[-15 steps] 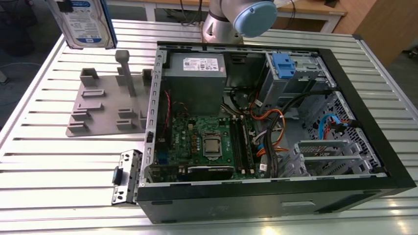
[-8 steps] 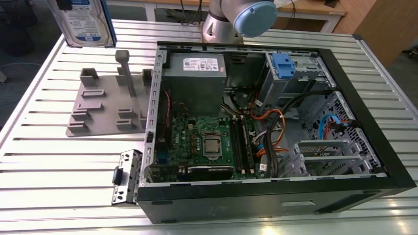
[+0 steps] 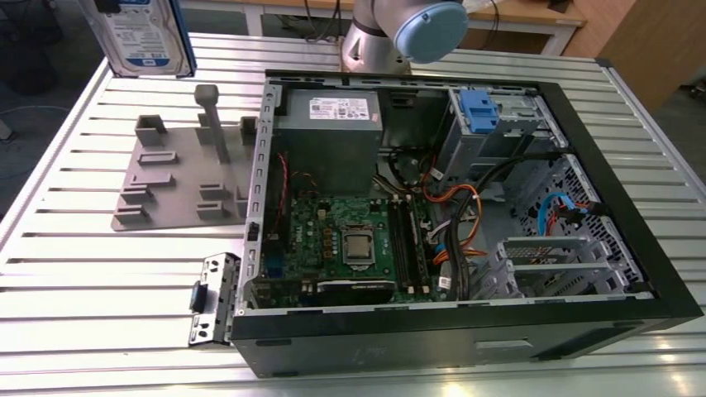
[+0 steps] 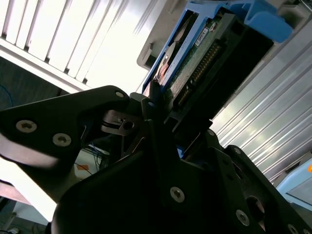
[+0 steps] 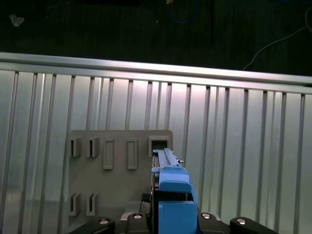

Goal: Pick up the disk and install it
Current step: 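Pick up the disk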

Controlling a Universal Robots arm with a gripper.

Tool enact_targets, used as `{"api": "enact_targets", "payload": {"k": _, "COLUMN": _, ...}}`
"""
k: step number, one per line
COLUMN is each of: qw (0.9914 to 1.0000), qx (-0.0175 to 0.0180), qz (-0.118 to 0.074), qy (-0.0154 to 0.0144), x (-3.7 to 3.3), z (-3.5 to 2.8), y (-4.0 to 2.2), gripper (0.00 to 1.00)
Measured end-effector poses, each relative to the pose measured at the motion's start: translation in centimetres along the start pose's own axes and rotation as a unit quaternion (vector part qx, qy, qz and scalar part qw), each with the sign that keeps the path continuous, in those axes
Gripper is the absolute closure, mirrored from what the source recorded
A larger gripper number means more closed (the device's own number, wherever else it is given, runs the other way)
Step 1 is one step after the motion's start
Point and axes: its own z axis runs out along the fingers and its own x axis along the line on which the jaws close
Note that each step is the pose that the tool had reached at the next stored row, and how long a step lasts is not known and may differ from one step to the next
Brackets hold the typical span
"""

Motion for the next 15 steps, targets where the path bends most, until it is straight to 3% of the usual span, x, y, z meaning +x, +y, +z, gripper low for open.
{"api": "enact_targets", "payload": {"k": 15, "qw": 1.00000, "qx": 0.0000, "qz": 0.000, "qy": 0.0000, "x": -0.01, "z": -1.04, "y": 0.00, "gripper": 0.64}}
